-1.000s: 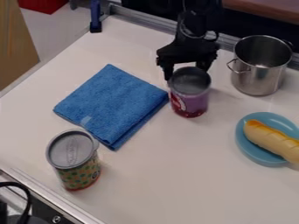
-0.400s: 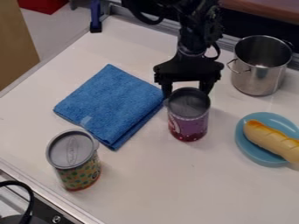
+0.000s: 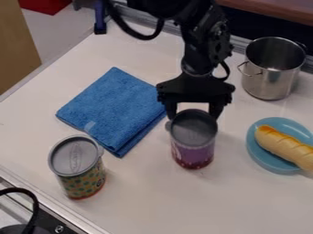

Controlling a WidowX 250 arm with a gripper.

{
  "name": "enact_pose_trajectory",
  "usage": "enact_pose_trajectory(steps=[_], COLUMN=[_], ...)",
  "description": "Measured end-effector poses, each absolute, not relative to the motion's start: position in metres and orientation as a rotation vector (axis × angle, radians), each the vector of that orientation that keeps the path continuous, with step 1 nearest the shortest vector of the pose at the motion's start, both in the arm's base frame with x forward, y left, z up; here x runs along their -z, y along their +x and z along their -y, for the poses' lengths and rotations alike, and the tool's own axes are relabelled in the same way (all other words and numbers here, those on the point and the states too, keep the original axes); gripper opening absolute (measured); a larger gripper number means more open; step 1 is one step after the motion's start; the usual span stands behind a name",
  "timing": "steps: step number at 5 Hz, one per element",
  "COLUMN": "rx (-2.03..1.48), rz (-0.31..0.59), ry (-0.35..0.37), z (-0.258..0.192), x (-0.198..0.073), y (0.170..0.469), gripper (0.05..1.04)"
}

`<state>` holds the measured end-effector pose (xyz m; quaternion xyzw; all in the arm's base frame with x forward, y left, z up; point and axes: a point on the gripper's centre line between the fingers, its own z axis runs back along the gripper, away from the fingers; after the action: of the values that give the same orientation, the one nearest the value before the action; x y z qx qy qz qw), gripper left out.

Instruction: Moved the can from the top left to the bottom right

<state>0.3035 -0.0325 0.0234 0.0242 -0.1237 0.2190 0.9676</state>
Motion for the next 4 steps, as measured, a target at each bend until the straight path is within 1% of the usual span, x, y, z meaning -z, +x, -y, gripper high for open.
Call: enact_pose_trajectory(steps=[1,2,3,4], rx=[-0.403,-0.375,-0.350,-0.331], rz=[0.239,0.219,0.224,0.209], ry=[0.043,0.048,0.040,0.036], z=[0.040,0.049,0.059,0.068], x=[-0.024,-0.018,-0.018,-0.016], y=[0.292,0.280,0.266,0.252], gripper=[0.997,0.997,0.997,0.997])
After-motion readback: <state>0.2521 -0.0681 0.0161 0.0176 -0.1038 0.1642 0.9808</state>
